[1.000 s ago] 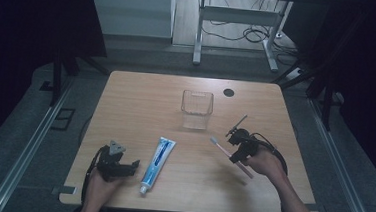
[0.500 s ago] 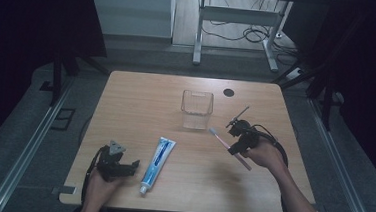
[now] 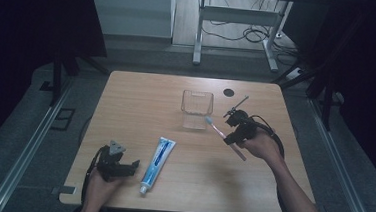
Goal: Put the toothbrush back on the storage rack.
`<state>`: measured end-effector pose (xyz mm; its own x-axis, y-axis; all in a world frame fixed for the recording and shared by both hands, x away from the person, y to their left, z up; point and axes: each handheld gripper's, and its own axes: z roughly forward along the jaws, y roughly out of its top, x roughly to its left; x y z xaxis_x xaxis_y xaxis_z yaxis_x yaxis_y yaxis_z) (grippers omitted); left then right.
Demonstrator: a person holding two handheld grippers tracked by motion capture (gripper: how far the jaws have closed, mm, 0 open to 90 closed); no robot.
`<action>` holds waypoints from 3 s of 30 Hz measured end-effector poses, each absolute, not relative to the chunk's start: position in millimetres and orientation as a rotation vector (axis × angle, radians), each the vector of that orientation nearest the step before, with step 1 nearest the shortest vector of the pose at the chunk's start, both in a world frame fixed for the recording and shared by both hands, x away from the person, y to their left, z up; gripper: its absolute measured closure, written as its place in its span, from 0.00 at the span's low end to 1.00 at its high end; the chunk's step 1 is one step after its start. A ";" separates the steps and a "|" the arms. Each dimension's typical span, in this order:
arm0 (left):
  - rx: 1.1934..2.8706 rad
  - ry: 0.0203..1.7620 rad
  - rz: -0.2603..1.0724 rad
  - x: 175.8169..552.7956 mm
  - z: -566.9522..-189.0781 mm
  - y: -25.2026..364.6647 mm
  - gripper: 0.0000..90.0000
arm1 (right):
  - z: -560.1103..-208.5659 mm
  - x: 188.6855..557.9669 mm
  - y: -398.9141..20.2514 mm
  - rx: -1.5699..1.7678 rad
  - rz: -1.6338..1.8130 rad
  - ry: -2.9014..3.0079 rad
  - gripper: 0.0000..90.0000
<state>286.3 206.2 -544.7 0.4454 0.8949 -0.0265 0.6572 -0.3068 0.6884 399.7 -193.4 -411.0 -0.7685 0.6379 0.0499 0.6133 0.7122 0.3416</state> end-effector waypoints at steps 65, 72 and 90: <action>2.058 1.298 0.485 286.4 -545.0 206.0 0.16 | -369.6 476.7 -142.9 1.034 1.004 2.546 0.87; 2.063 1.297 0.483 286.3 -544.8 206.3 0.16 | -371.1 487.4 -136.9 1.052 1.055 2.506 0.87; 2.064 1.296 0.482 286.3 -544.8 206.4 0.16 | -395.5 508.3 -122.8 1.090 1.083 2.428 0.87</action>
<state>286.3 206.4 -544.8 0.4447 0.8952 -0.0301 0.6581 -0.3038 0.6889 508.3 -122.8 -395.5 -0.6817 0.7295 0.0566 0.5293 0.4383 0.7264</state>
